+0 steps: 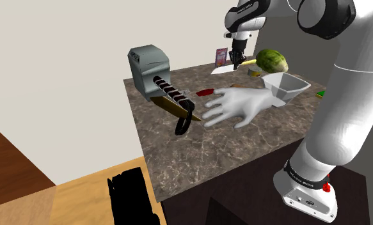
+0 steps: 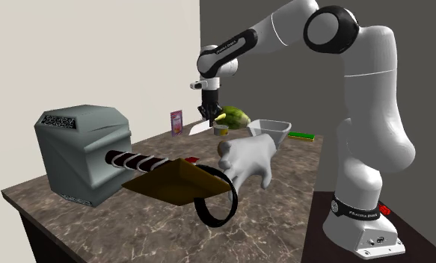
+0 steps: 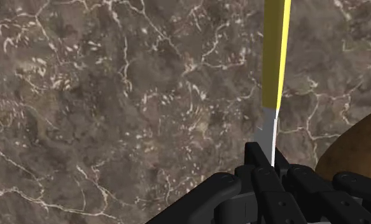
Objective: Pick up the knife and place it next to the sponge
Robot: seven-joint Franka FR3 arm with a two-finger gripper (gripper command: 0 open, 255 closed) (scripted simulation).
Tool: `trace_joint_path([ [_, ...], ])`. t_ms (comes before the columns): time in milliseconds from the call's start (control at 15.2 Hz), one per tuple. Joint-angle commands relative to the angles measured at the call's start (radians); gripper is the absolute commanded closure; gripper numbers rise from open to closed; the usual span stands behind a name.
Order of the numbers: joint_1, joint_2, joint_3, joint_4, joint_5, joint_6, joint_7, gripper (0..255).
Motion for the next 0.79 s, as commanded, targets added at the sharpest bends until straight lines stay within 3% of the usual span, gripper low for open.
trace_joint_path([
  [0, -0.024, -0.022, -0.02, -0.026, -0.008, 0.005, -0.044, 255],
  [726, -0.164, -0.047, -0.124, -0.064, -0.008, 0.016, -0.289, 255],
])
